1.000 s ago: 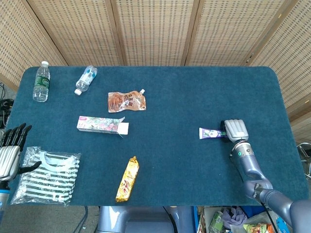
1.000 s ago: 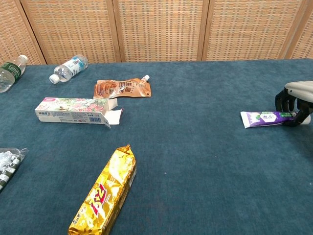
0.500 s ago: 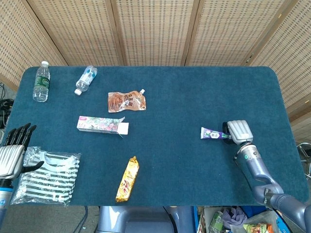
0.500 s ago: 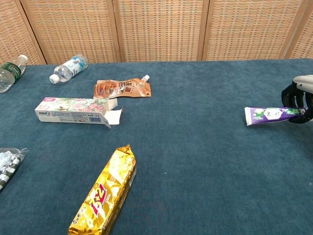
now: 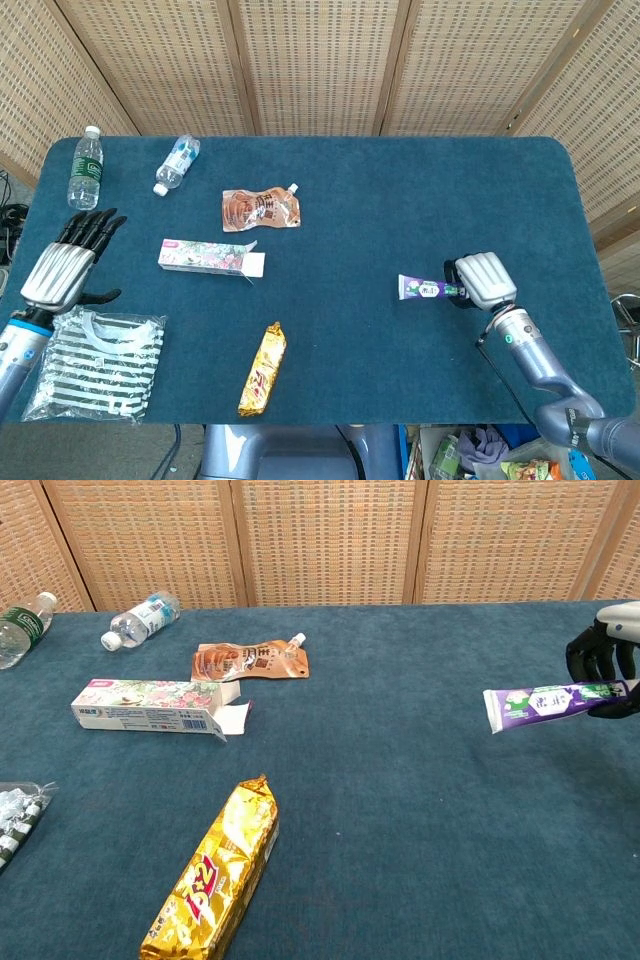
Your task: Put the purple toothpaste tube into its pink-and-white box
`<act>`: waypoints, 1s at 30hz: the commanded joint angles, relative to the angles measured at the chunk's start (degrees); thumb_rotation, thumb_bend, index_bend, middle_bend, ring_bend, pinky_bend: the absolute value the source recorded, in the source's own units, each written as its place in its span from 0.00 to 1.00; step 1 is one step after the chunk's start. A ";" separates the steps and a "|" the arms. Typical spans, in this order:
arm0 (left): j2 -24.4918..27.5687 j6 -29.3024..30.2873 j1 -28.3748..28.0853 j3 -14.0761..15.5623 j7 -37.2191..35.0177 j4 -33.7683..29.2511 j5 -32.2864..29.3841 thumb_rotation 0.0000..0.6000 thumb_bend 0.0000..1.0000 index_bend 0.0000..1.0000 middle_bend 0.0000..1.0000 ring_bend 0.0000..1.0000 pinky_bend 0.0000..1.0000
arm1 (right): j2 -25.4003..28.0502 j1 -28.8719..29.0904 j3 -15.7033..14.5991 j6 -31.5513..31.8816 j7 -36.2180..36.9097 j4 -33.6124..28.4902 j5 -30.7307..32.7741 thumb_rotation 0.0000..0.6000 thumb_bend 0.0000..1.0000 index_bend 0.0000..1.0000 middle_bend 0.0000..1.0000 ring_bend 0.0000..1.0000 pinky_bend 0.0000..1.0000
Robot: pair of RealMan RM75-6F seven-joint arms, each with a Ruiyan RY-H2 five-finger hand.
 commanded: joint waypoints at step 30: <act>-27.18 -23.47 -21.98 6.72 -11.37 39.06 5.45 1.00 0.18 0.00 0.00 0.00 0.00 | 5.39 -2.08 -1.64 1.07 0.35 -5.83 2.95 1.00 0.76 0.63 0.67 0.52 0.50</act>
